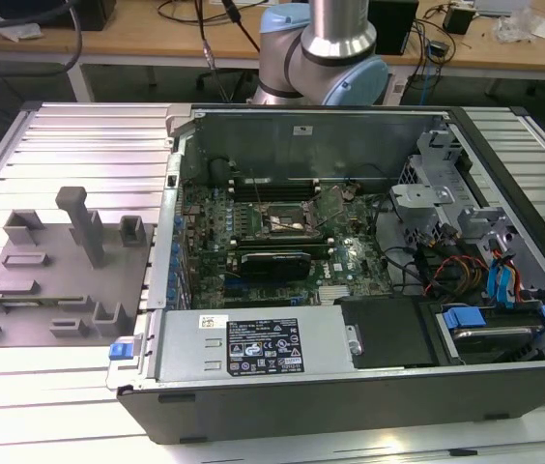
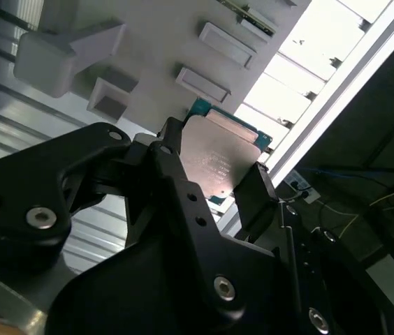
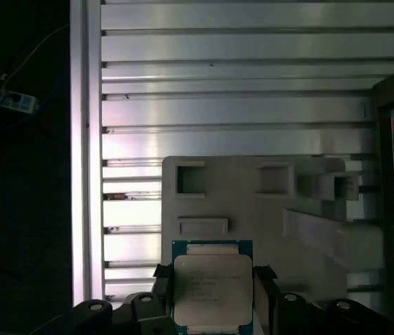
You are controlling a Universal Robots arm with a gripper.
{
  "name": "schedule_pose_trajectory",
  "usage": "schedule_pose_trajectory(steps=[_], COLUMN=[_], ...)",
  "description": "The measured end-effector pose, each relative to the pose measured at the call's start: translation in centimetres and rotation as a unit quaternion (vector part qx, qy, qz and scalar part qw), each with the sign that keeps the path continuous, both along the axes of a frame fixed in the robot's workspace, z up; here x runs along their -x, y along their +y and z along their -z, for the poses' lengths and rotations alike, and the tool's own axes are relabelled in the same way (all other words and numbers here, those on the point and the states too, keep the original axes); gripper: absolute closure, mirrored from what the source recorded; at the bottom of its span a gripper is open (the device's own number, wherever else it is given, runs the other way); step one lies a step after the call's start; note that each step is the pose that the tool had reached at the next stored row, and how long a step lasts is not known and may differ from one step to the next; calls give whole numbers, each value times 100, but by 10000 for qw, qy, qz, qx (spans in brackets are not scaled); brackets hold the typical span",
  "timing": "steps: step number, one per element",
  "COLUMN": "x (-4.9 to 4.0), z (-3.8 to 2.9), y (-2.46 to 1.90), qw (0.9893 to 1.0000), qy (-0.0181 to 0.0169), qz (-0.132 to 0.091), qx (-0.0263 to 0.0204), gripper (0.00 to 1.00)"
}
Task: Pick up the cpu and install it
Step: 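Pick up the cpu and move it towards the insertion slot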
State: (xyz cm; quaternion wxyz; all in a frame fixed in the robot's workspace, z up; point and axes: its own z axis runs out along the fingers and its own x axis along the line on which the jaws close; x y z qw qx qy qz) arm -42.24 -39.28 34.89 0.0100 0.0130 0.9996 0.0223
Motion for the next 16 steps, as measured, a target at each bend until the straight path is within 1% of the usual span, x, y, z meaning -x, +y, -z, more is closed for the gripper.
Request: schedule_pose_trajectory(steps=[2, 3, 5, 8, 11, 14, 15, 16], x=[1, 0, 0, 0, 0, 0, 0, 0], z=[-79, -102, -177, -253, -386, -500, -525, -573], y=[9, 11, 18, 26, 39, 48, 50, 53], qw=[10000, 10000, 10000, 10000, 10000, 10000, 10000, 10000], qy=[0, 0, 0, 0, 0, 0, 0, 0], qz=[1, 0, 0, 0, 0, 0, 0, -1], qx=[0, 0, 0, 0, 0, 0, 0, 0], gripper=[45, 45, 45, 45, 45, 45, 45, 45])
